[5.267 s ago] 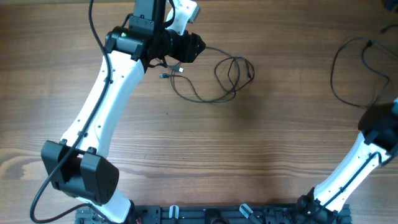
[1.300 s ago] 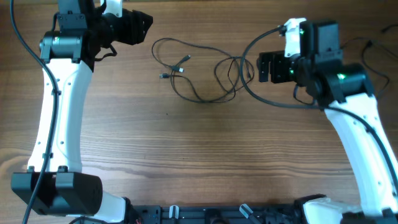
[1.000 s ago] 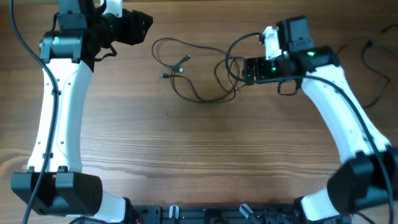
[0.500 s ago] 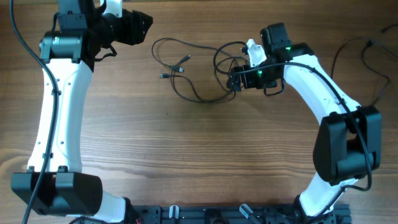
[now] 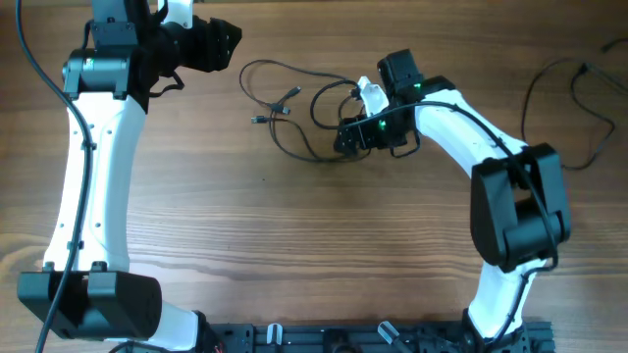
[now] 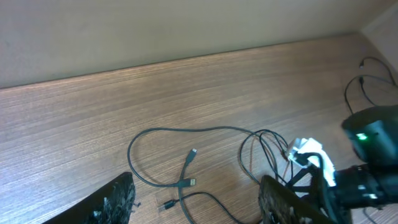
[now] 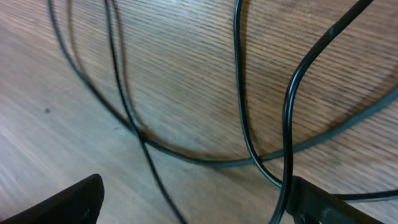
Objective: Untangle cables
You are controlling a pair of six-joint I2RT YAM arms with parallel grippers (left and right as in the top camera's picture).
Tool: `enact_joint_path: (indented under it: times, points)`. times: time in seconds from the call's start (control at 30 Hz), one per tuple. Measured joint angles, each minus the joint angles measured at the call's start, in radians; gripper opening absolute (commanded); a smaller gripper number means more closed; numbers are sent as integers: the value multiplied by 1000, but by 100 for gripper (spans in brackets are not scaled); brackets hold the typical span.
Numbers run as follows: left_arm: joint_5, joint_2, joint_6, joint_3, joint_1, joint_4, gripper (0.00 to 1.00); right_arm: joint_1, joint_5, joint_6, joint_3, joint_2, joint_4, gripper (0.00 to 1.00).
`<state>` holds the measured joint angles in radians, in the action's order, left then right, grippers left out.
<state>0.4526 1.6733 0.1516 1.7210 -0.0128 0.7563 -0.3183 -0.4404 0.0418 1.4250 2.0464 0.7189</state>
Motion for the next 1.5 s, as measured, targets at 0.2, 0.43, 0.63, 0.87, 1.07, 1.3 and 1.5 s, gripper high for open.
enact_joint_path:
  times: [0.2,0.43,0.63,0.87,1.07,1.3,1.5]
  points:
    - [0,0,0,0,0,0,65,0,0,11,0,14,-23,83]
    - [0,0,0,0,0,0,65,0,18,14,0,14,-26,71]
    - [0,0,0,0,0,0,65,0,30,16,0,14,-39,61]
    - [1,0,0,0,0,0,67,0,46,18,0,21,-56,62]
    - [1,-2,0,0,0,-1,67,0,68,43,0,49,-66,61]
    - [1,-4,0,0,0,-1,67,-2,110,97,0,49,-72,38]
    - [1,-4,0,0,0,-1,67,0,149,111,0,55,-74,26]
